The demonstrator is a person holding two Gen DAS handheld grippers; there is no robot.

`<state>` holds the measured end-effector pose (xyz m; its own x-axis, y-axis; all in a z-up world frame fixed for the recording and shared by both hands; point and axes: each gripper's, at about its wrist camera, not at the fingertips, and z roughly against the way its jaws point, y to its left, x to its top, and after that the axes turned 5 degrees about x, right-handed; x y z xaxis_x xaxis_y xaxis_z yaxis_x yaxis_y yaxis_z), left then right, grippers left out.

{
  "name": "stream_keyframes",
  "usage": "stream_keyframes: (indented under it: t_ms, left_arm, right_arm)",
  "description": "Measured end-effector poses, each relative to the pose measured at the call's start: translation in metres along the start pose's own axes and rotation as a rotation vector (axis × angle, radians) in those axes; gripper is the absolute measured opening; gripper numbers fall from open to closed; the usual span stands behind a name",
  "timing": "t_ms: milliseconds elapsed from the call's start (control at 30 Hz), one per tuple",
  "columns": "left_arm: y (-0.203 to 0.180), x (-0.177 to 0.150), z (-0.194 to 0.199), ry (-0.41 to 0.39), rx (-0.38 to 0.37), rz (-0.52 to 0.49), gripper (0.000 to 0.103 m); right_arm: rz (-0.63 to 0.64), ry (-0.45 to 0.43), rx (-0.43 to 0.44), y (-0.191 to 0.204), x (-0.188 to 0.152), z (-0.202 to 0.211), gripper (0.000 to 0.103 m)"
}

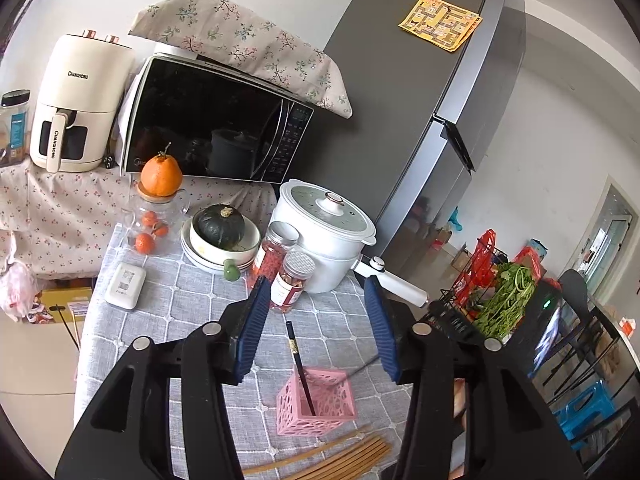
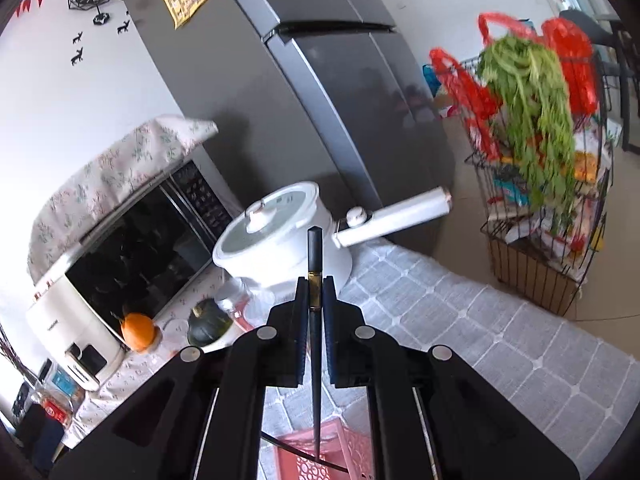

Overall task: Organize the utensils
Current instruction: 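Carry both pens over the pink basket and open both grippers to drop them in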

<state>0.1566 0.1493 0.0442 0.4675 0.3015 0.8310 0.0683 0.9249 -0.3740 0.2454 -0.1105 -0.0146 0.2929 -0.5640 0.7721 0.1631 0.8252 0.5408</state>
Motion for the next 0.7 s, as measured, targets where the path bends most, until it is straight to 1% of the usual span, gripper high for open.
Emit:
stream_keyframes:
  t_ms: [33, 67, 100, 133, 167, 267, 333, 400, 433, 467, 500, 533, 600, 633, 700]
  left_arm:
    - [0.000, 0.000, 0.000, -0.001, 0.004, 0.000, 0.049]
    - [0.001, 0.001, 0.001, -0.001, 0.005, 0.002, 0.049]
    - [0.002, 0.001, 0.002, -0.003, 0.006, 0.005, 0.049]
    - [0.003, 0.002, 0.003, -0.004, 0.007, 0.007, 0.050]
    - [0.002, 0.002, 0.004, -0.005, 0.007, 0.006, 0.051]
    - [-0.002, 0.000, 0.005, 0.000, 0.005, -0.011, 0.054]
    - [-0.009, -0.004, 0.002, 0.017, -0.001, -0.038, 0.057]
    - [-0.017, -0.008, 0.000, 0.038, -0.003, -0.067, 0.065]
    - [-0.020, -0.011, -0.001, 0.049, -0.004, -0.080, 0.071]
    - [-0.025, -0.015, -0.002, 0.066, -0.010, -0.097, 0.079]
    - [-0.030, -0.019, -0.004, 0.084, -0.017, -0.119, 0.082]
    - [-0.036, -0.024, -0.006, 0.106, -0.022, -0.149, 0.084]
    - [-0.050, -0.036, -0.010, 0.151, -0.037, -0.211, 0.090]
    - [-0.058, -0.045, -0.013, 0.182, -0.049, -0.246, 0.095]
    - [-0.075, -0.063, -0.020, 0.254, -0.081, -0.320, 0.096]
  right_arm:
    - [0.001, 0.005, 0.001, -0.002, -0.005, -0.002, 0.011]
    - [-0.005, 0.006, 0.006, -0.006, -0.009, -0.002, 0.015]
    - [-0.012, 0.010, 0.008, -0.009, -0.012, -0.002, 0.031]
    - [-0.017, 0.020, 0.004, -0.014, -0.014, 0.000, 0.040]
    - [-0.018, 0.025, -0.006, -0.017, -0.016, 0.003, 0.046]
    - [0.011, 0.037, -0.025, -0.026, -0.017, 0.016, 0.046]
    - [0.031, 0.051, -0.038, -0.033, -0.017, 0.027, 0.057]
    - [0.037, 0.065, -0.060, -0.041, -0.020, 0.038, 0.072]
    - [0.038, 0.085, -0.078, -0.049, -0.022, 0.046, 0.075]
    - [0.035, 0.109, -0.089, -0.056, -0.025, 0.054, 0.081]
    - [0.029, 0.131, -0.106, -0.064, -0.028, 0.061, 0.087]
    - [0.020, 0.150, -0.125, -0.072, -0.031, 0.067, 0.089]
    - [-0.041, 0.202, -0.159, -0.100, -0.041, 0.085, 0.092]
    - [-0.075, 0.226, -0.177, -0.114, -0.042, 0.092, 0.093]
    - [-0.163, 0.287, -0.244, -0.147, -0.047, 0.105, 0.093]
